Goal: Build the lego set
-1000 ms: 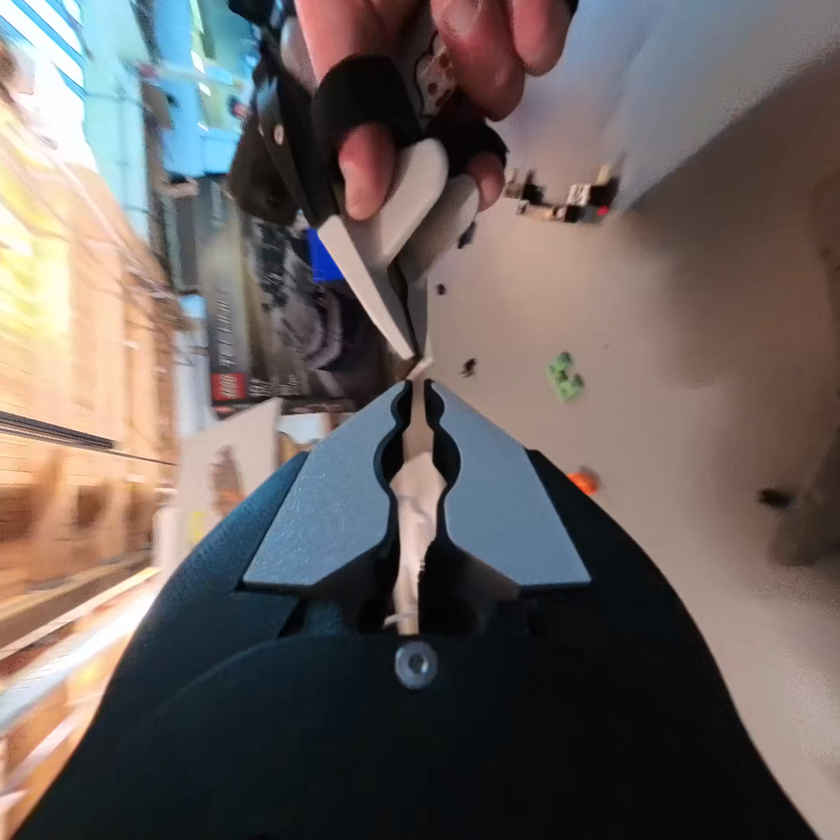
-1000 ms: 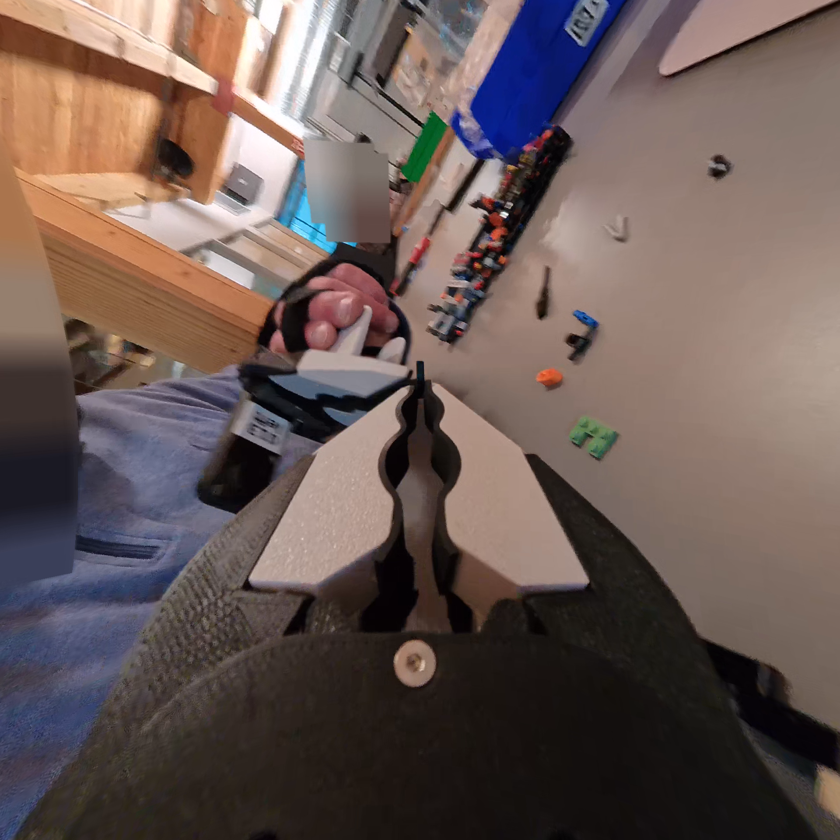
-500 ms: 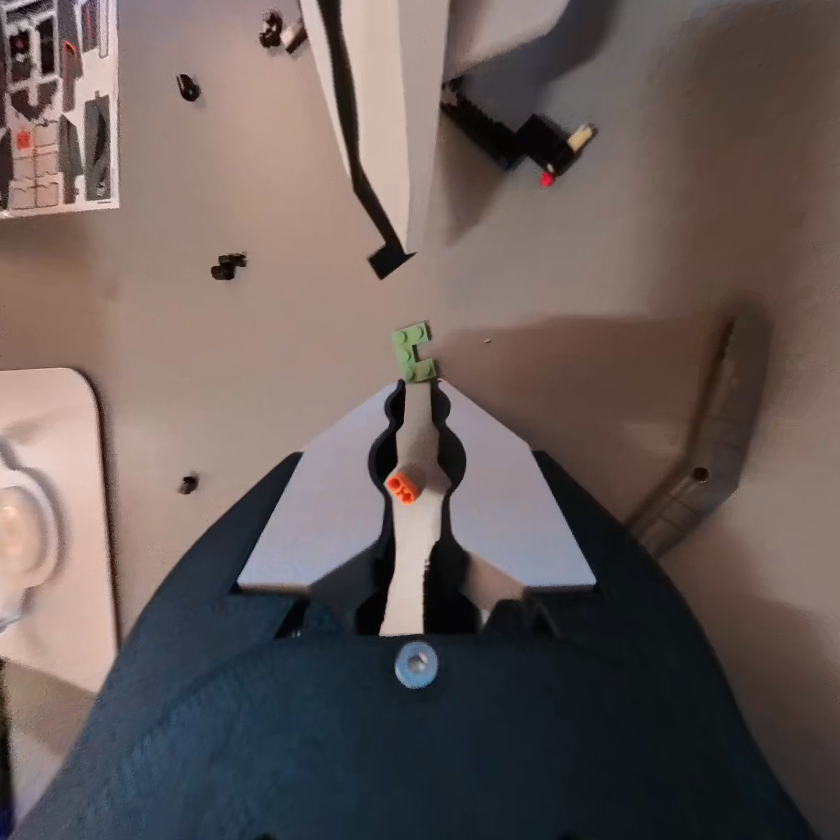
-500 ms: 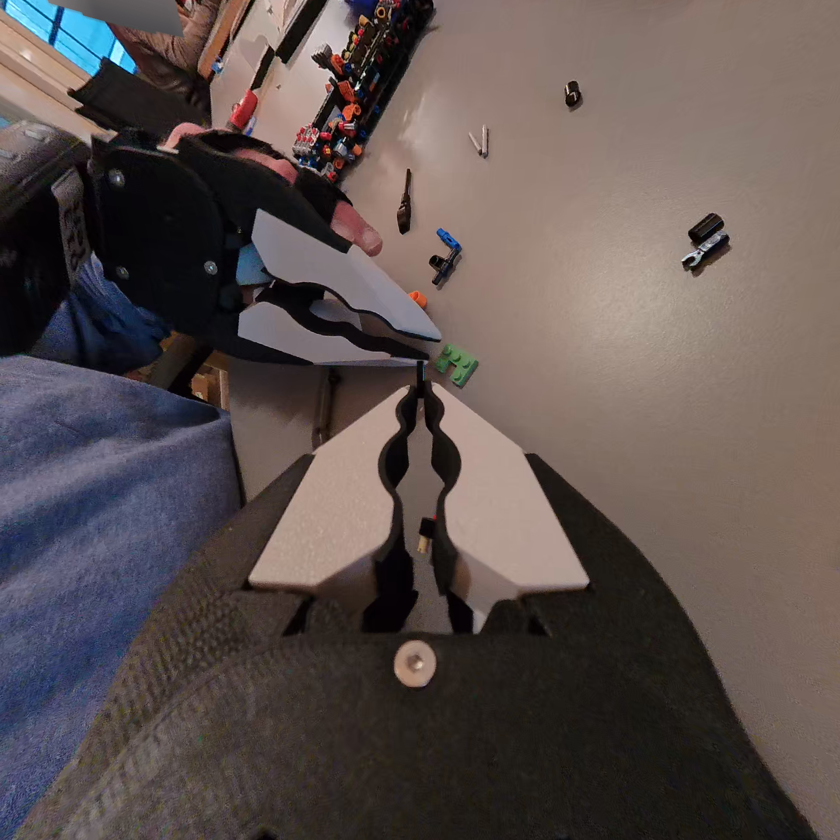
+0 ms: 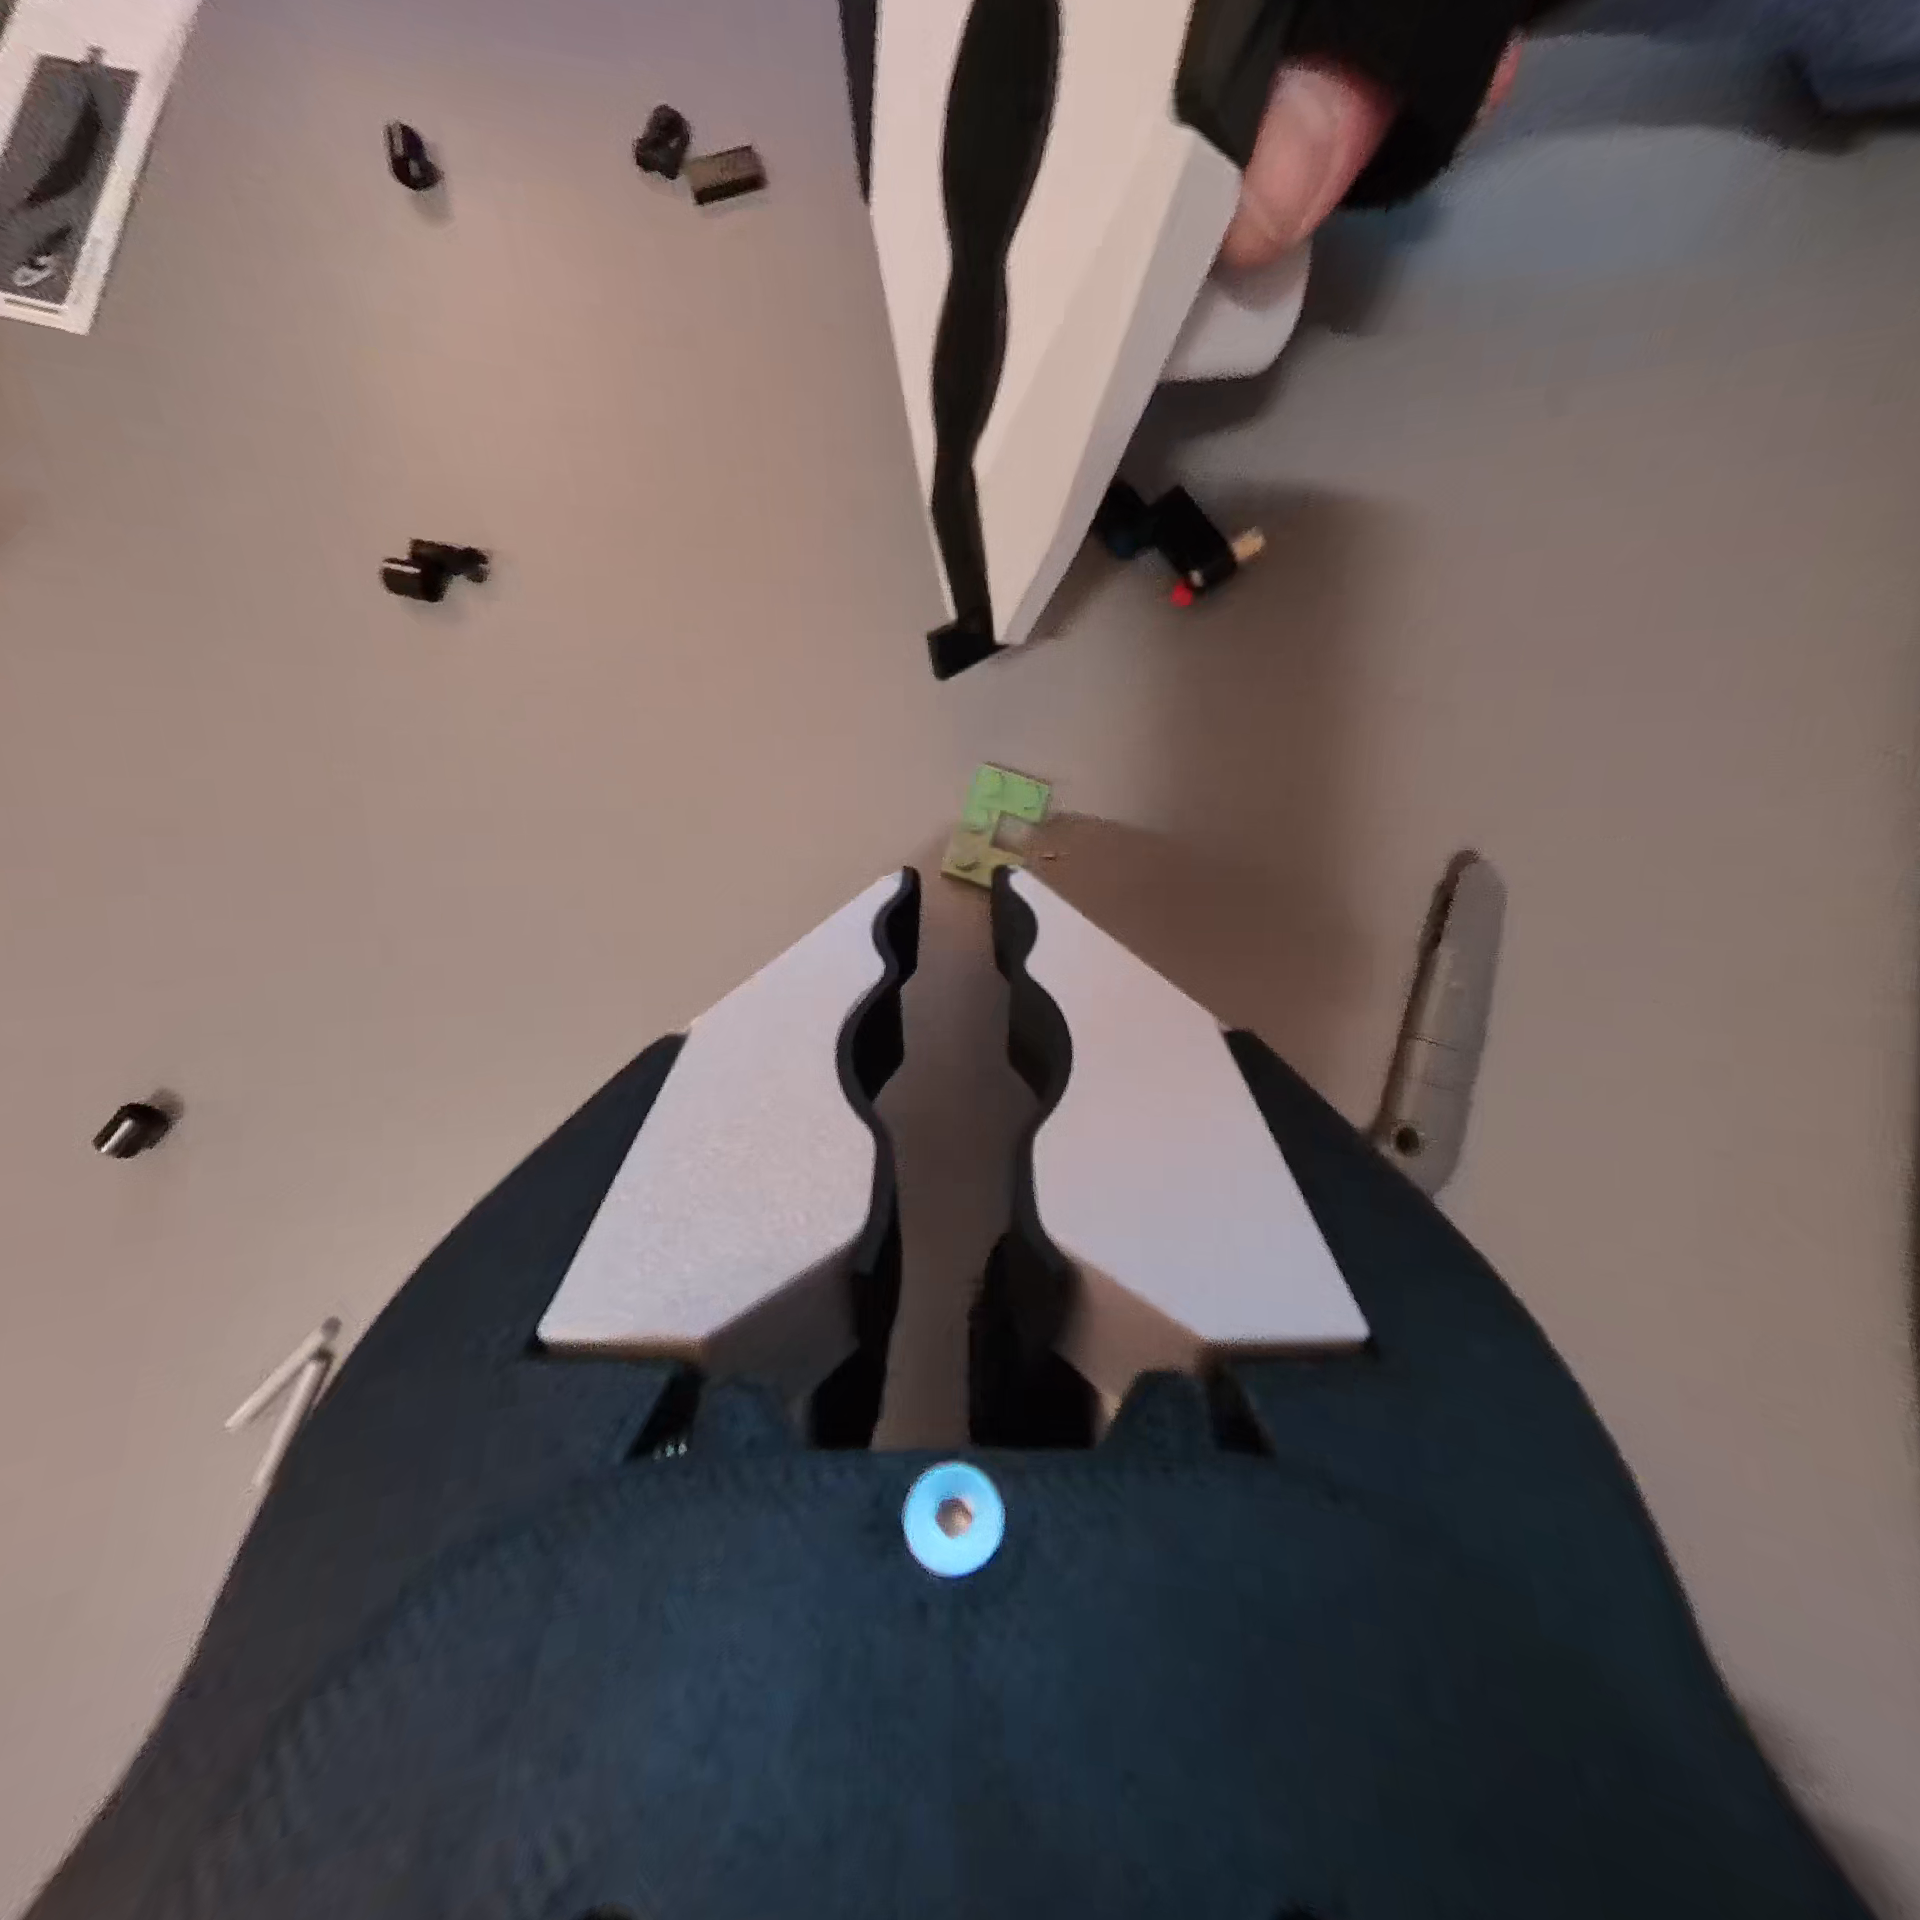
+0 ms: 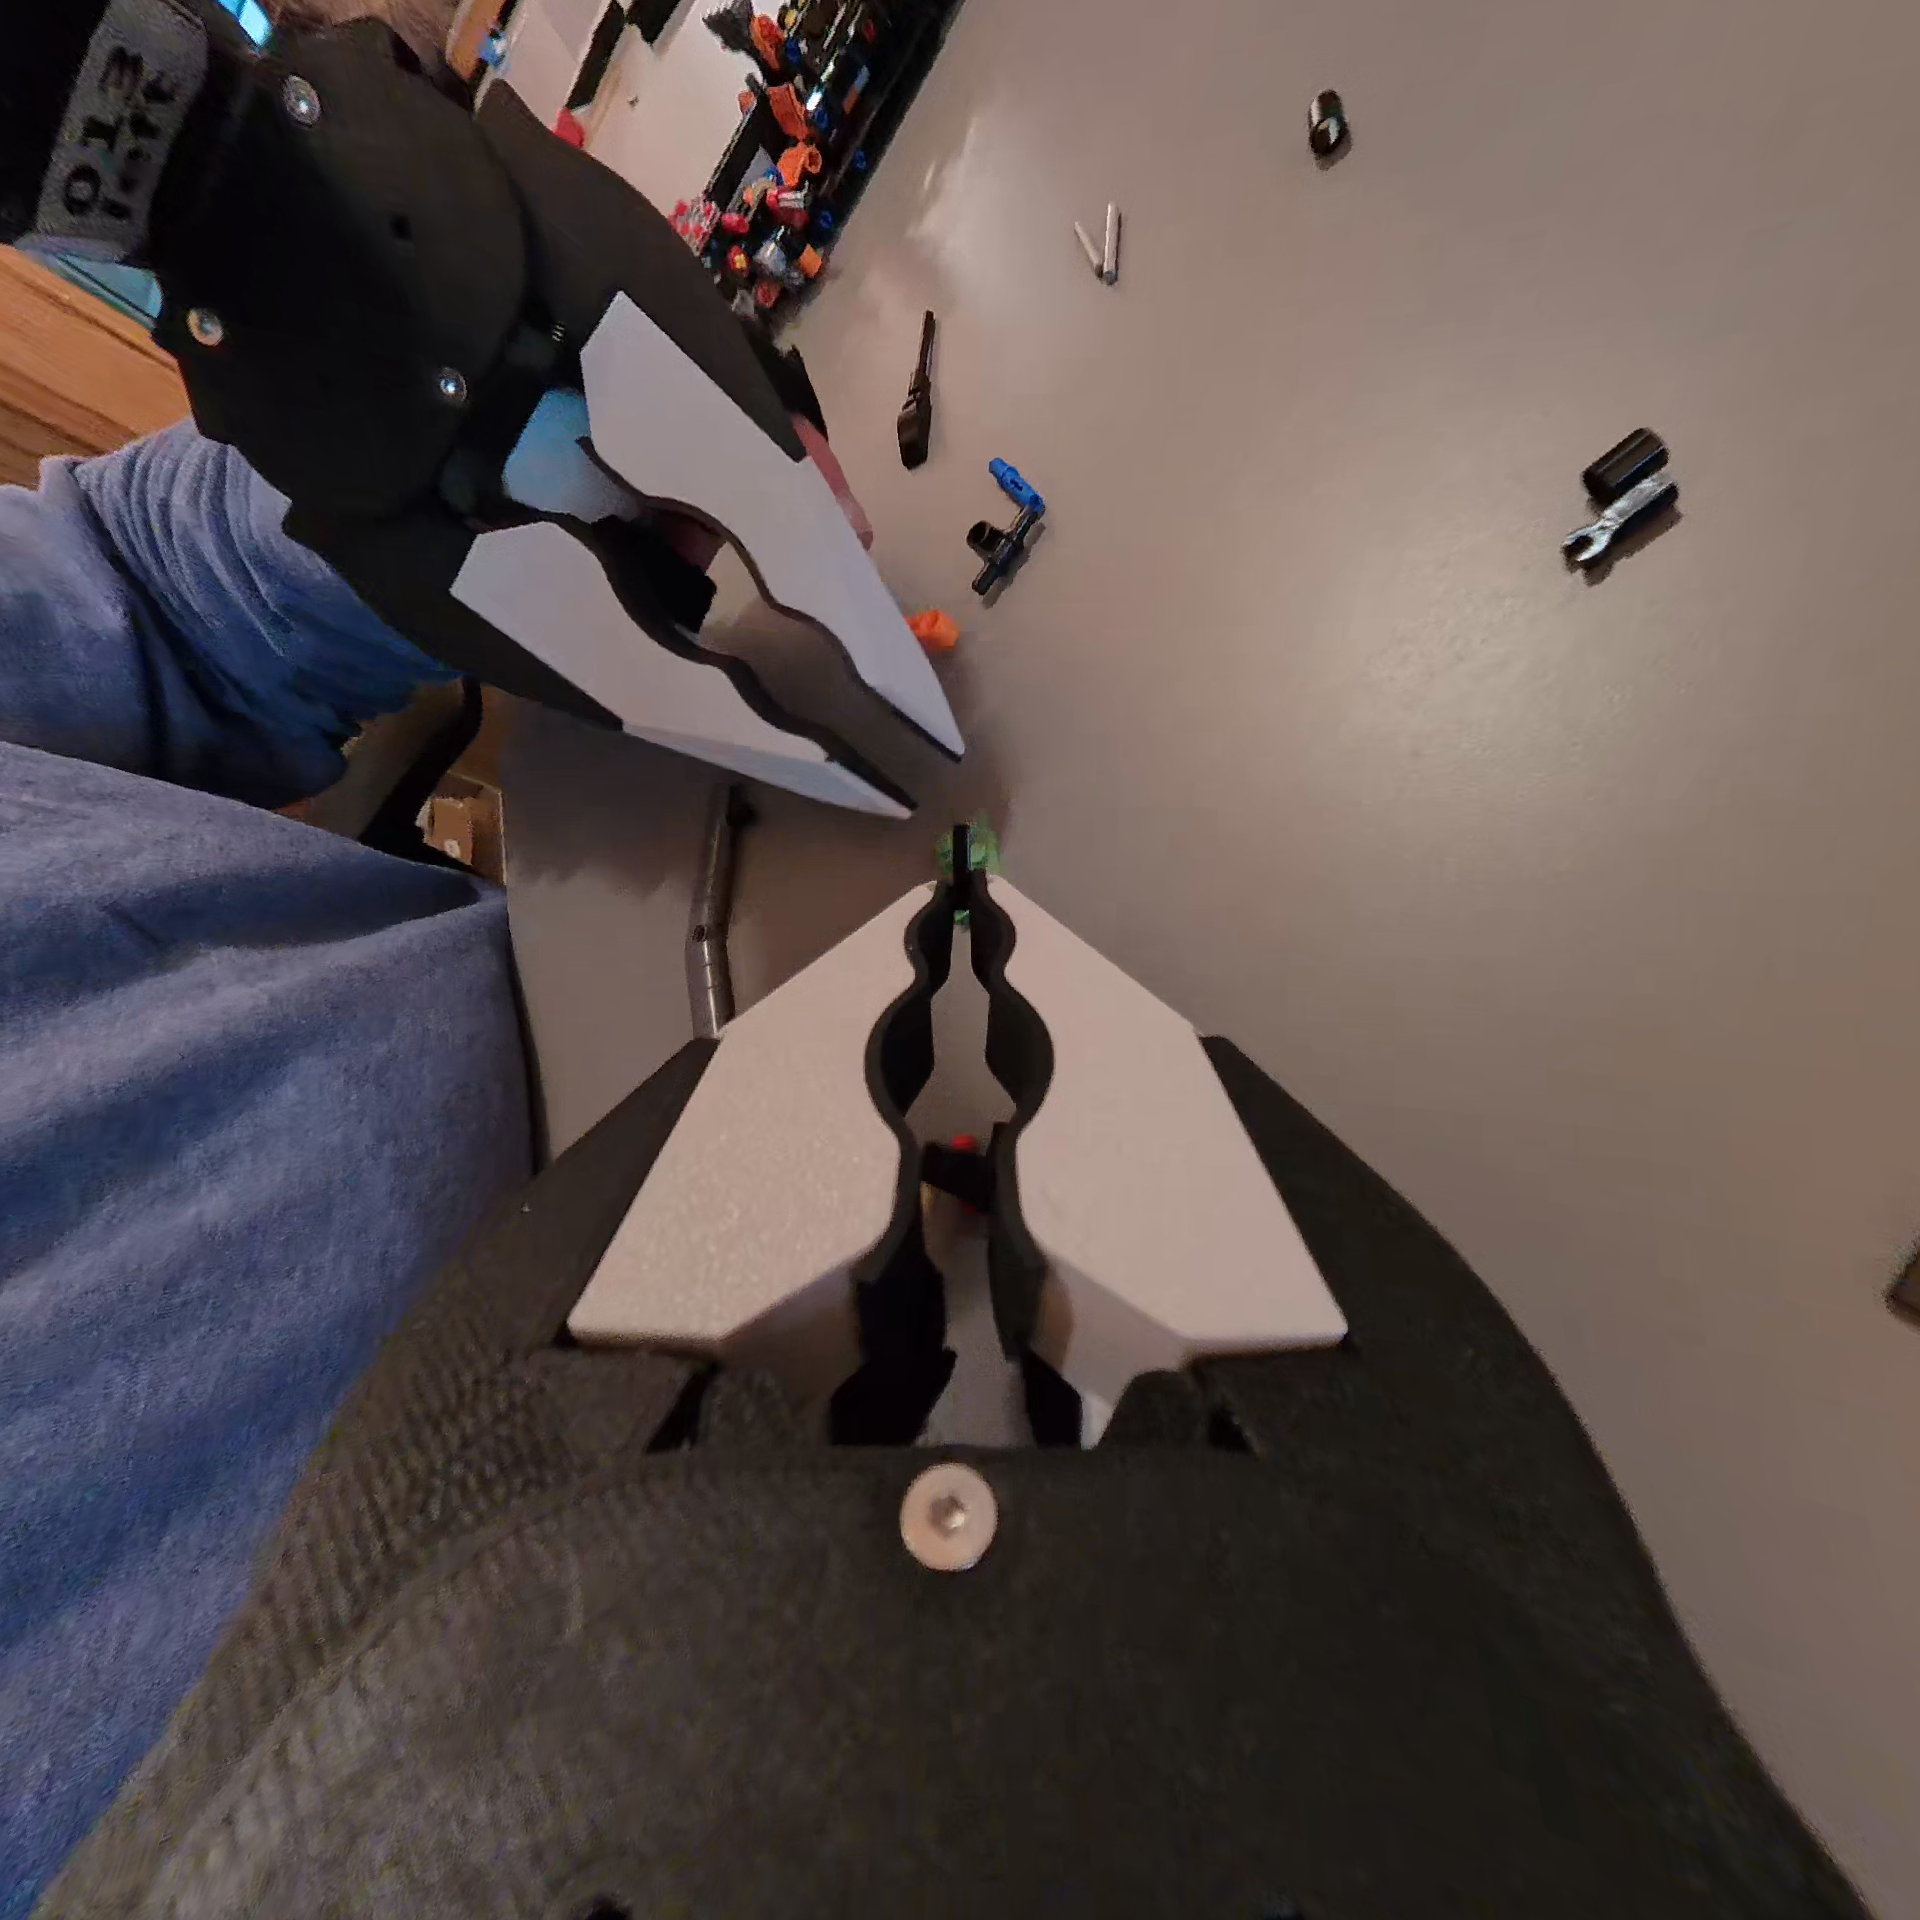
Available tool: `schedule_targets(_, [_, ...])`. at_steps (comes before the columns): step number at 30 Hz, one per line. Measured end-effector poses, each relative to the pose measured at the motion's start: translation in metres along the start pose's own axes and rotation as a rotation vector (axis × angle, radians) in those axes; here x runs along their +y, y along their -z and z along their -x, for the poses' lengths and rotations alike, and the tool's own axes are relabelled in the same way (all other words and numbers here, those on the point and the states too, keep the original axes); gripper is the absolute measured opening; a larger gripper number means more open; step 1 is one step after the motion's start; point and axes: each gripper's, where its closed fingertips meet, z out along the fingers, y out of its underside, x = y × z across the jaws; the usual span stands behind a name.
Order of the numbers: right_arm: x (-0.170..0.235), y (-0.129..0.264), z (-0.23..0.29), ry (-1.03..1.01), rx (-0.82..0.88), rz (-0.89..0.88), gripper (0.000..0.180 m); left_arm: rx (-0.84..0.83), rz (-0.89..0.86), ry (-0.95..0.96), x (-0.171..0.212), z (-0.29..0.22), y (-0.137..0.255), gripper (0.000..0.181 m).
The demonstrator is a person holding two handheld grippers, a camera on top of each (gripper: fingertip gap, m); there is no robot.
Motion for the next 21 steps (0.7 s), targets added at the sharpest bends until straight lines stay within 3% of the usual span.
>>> schedule_targets(5, [0.003, 0.000, 0.007, 0.029, 0.003, 0.022, 0.001, -0.031, 0.024, -0.100, 0.002, -0.006, -0.008, 0.021])
schedule_targets(11, [0.007, 0.001, 0.010, 0.027, -0.003, 0.016, 0.001, -0.007, 0.063, -0.155, 0.002, -0.009, -0.015, 0.014])
schedule_targets(18, [0.003, 0.005, 0.008, 0.035, -0.001, -0.005, 0.001, -0.228, 0.043, 0.165, 0.019, 0.015, -0.001, 0.014])
schedule_targets(21, [0.002, 0.000, 0.008, 0.047, -0.008, 0.002, 0.001, -0.224, 0.026, 0.239, 0.024, 0.000, 0.003, 0.022])
